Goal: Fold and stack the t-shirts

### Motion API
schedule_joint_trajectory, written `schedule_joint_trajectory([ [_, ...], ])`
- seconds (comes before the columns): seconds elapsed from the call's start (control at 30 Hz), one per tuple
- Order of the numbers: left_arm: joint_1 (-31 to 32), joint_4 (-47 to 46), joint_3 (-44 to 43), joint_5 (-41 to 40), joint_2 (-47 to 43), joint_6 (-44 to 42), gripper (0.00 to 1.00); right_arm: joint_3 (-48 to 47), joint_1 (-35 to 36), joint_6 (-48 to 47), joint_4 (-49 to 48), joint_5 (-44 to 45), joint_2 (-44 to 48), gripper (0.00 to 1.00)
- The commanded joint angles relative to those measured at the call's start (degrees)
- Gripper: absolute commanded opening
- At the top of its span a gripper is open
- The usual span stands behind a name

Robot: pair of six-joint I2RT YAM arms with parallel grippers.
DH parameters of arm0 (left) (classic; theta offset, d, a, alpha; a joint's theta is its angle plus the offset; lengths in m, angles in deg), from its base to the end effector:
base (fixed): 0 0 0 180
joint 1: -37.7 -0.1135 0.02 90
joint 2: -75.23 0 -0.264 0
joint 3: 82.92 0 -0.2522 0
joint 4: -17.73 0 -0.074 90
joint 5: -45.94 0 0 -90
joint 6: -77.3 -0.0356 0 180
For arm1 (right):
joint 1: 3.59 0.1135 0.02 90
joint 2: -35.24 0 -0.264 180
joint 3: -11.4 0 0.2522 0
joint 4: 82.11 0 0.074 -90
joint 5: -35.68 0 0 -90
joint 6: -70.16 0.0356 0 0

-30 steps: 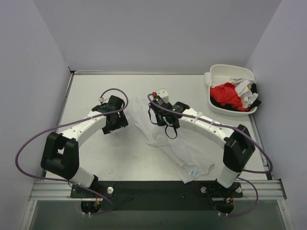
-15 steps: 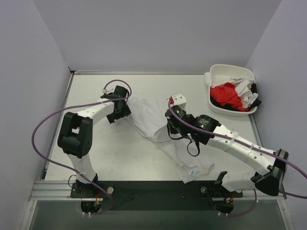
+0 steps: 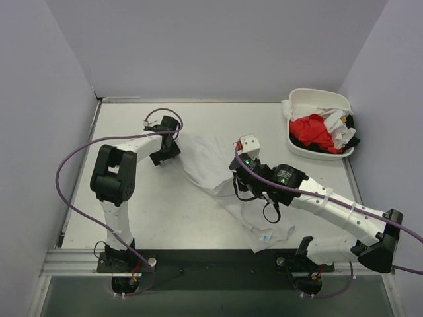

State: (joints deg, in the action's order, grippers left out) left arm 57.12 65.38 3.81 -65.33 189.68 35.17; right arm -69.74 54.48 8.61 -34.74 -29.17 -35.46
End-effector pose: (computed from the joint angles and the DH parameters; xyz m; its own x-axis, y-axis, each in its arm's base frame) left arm 0.3845 -0.1219 0.1628 -0.7281 -0.4761 -0.4931 -0.5273 0.8487 -0.0409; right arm 0.1534 0.2175 0.3445 -0.5598 -0.0829 -0.8245 -0.3661 0.9174 0.1563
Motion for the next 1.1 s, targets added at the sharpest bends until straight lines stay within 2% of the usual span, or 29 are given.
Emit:
schedule_joint_trajectory([
  [0.0, -1.49, -2.07, -2.67, -0.25, 2.44, 1.34, 0.74, 0.49, 1.17, 1.08, 1.55, 2.8, 1.17, 0.0],
  [0.3, -2.37, -2.25, -6.54, -1.31, 5.95, 0.37, 0.48, 0.75, 3.2, 2.05, 2.43, 4.47, 1.88, 0.0],
  [0.33, -2.37, -2.42, -6.54, -1.4, 6.39, 0.55, 0.42, 0.67, 3.37, 2.31, 2.87, 4.65, 1.96, 0.0],
  [0.37, -2.37, -2.6, -6.54, -1.4, 6.57, 0.46, 0.28, 0.75, 3.55, 2.4, 3.04, 4.91, 2.23, 0.0],
  [0.43, -2.37, -3.3, -6.45, -1.31, 6.83, 0.38, 0.15, 0.93, 3.81, 2.75, 3.48, 5.44, 2.58, 0.0],
  [0.47, -2.37, -3.22, -6.45, -1.31, 6.84, 0.55, 0.0, 1.1, 4.07, 2.93, 3.66, 5.61, 3.02, 0.0],
  [0.6, -2.2, -5.31, -2.86, 0.09, 2.9, 0.73, 0.0, 1.46, 4.16, 3.37, 4.71, 7.54, 3.98, 0.0],
  [0.87, -1.49, -4.53, 3.47, 2.55, -20.65, 0.64, 0.0, -4.77, 3.02, -2.16, 6.12, 12.56, 6.71, 0.0],
  [1.0, -1.4, -0.42, 1.73, 4.75, -33.91, -1.03, 0.0, -10.57, 2.32, -7.24, 6.03, 12.47, 7.68, 0.0],
  [1.07, -1.05, 1.78, -1.34, 5.54, -37.53, -2.34, 0.0, -14.26, 2.06, -9.1, 5.42, 11.25, 8.38, 0.0],
])
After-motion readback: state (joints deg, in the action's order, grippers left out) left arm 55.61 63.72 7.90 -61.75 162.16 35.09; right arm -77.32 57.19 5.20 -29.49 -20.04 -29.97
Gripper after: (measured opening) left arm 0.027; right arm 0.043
